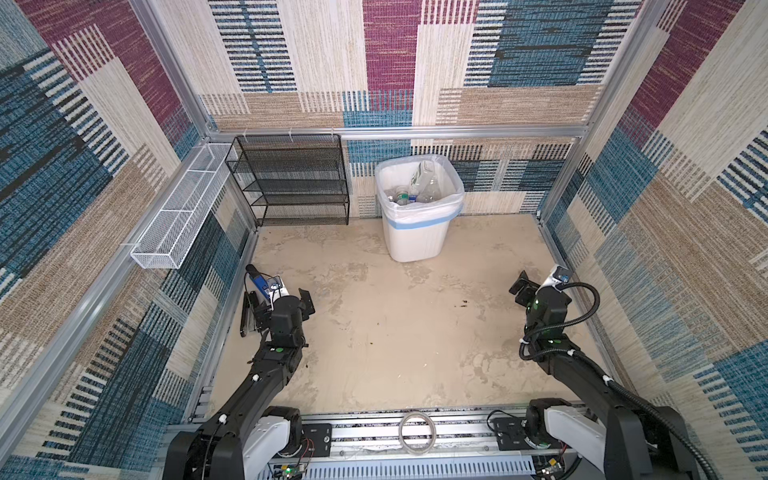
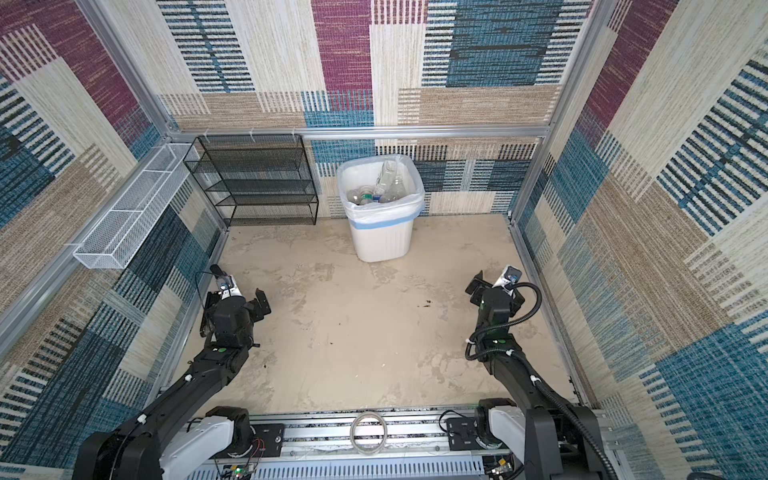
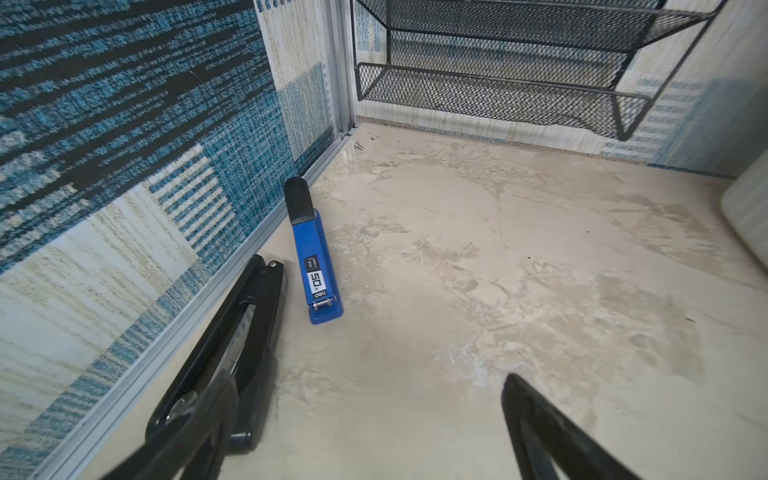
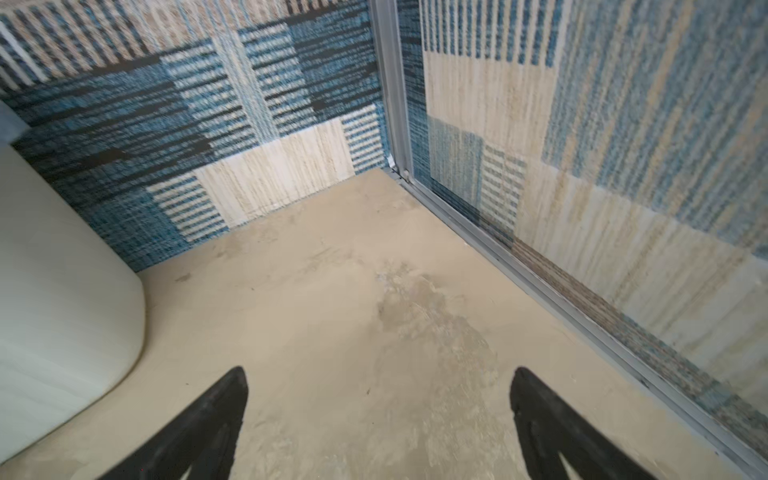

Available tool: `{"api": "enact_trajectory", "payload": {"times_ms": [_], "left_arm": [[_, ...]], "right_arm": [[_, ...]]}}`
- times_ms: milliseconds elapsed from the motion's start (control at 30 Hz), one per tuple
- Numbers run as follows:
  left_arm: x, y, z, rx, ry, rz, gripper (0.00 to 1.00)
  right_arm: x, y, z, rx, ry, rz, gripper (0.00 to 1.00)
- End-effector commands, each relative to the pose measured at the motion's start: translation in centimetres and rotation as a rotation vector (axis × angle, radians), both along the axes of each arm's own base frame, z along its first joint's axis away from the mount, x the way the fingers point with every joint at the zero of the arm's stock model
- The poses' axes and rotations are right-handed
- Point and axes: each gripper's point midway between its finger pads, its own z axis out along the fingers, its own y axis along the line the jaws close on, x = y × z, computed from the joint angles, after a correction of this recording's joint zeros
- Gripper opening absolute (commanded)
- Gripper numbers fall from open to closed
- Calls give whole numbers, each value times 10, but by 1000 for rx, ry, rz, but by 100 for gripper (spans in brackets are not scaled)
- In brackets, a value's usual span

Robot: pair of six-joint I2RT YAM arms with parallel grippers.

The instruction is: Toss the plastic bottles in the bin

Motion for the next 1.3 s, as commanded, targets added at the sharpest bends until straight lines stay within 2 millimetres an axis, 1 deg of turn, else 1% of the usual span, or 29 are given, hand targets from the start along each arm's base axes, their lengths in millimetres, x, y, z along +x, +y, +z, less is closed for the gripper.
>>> {"api": "enact_trajectory", "payload": {"times_ms": [0,167,200,233,300,333,400,433,467,500,533,567,633,667,700,733,800,833,900,967,1000,1267], "left_arm": [[10,6,12,99,-76,14,99],[28,-2,-10,133,-79,-48,99],[32,-3,-15,129,-65,-55,99],[39,-5,-15,137,-50,-65,99],[48,-13,-24,98,4,-118,99],[53,-19,-28,84,-2,-157,99],[63,-22,-37,89,-30,-185,99],[67,-23,-37,88,-27,-197,99],[66,-22,-42,47,27,-206,99],[68,-21,-46,24,48,-216,99],[74,-21,-48,23,32,-234,99],[76,-21,-50,9,29,-251,99],[73,-20,-56,-20,44,-262,99],[74,-19,-53,-8,7,-263,99],[72,-20,-55,-13,13,-264,99],[72,-20,-56,-16,24,-264,99],[72,-20,-55,-13,14,-265,99],[72,-20,-56,-15,19,-265,99],[72,-20,-55,-13,16,-265,99],[72,-20,-55,-15,15,-265,99],[72,-20,-55,-14,16,-265,99],[72,-20,-56,-14,17,-265,99]], "right_arm": [[-3,-11,18,-14,-144,-69,99],[-15,-14,10,-80,-197,-80,99],[-16,-13,10,-93,-212,-68,99],[-18,-10,9,-106,-226,-51,99],[-18,-7,10,-132,-252,-25,99],[-14,-2,11,-133,-257,9,99],[-7,5,11,-134,-263,54,99],[-4,9,9,-135,-272,78,99],[1,13,6,-148,-262,103,99],[5,18,8,-166,-268,138,99],[12,26,3,-168,-234,183,99],[16,29,0,-172,-217,204,99],[24,41,-2,-196,-207,281,99],[29,47,-7,-204,-187,320,99],[32,51,-17,-206,-164,344,99],[29,51,-8,-224,-222,336,99],[32,46,-17,-199,-162,312,99],[29,46,-11,-210,-205,307,99],[30,46,-14,-201,-178,310,99],[29,47,-10,-209,-202,311,99],[30,47,-13,-205,-188,315,99],[31,47,-13,-205,-189,316,99]]}}
